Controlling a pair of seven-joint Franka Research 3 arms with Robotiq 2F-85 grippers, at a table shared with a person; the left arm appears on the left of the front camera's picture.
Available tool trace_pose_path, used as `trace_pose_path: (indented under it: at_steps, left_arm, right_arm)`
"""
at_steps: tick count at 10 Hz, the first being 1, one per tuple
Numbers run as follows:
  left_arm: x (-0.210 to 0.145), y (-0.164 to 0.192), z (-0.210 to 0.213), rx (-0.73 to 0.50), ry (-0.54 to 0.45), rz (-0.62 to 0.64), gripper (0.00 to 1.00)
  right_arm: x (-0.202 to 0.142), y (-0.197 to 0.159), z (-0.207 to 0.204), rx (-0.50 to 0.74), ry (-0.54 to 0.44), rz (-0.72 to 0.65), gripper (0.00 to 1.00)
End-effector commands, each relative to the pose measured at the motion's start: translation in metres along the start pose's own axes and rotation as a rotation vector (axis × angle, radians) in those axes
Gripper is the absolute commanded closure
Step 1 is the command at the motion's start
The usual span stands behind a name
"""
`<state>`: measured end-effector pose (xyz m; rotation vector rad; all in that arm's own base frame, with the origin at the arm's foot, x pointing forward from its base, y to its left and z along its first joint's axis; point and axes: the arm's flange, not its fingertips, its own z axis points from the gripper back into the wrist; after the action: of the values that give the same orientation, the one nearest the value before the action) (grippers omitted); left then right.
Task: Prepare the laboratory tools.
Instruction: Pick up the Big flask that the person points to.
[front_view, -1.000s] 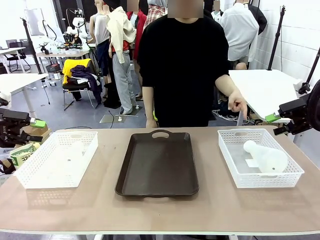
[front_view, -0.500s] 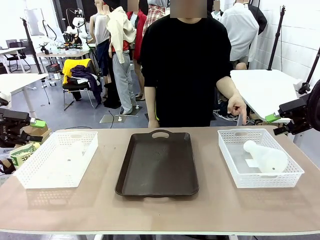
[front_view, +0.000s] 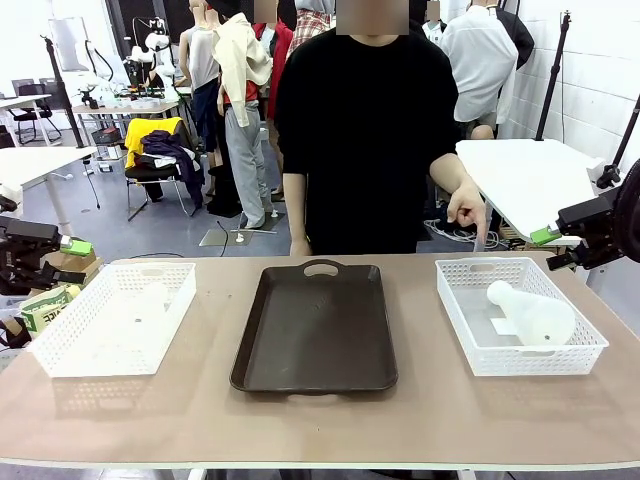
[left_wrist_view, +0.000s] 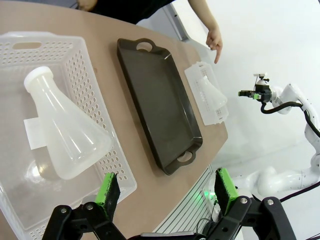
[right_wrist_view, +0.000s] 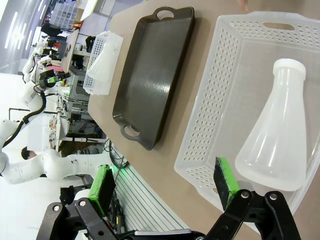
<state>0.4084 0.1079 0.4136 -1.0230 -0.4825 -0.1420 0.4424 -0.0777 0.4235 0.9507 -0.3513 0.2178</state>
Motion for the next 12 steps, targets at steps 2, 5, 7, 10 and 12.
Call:
trace_pose_path:
  at_steps: [2,5,7,10,12]
  left_arm:
    - [0.0,0.001,0.001,-0.011,-0.009,-0.007,0.0]
    - [0.0,0.001,0.001,-0.011,-0.009,-0.007,0.0]
    - [0.0,0.001,0.001,-0.011,-0.009,-0.007,0.0]
    - [0.0,0.001,0.001,-0.011,-0.009,-0.007,0.0]
    - [0.0,0.001,0.001,-0.011,-0.009,-0.007,0.0]
  right_arm:
    - [0.014,0.029,0.013,-0.2,0.025,0.143,0.0]
    - [0.053,0.056,-0.007,-0.52,0.216,0.359,0.0]
    - [0.077,0.056,-0.053,-0.697,0.373,0.445,0.0]
    - [0.089,0.047,-0.108,-0.89,0.442,0.463,0.0]
    - [0.091,0.033,-0.129,-0.919,0.469,0.433,0.0]
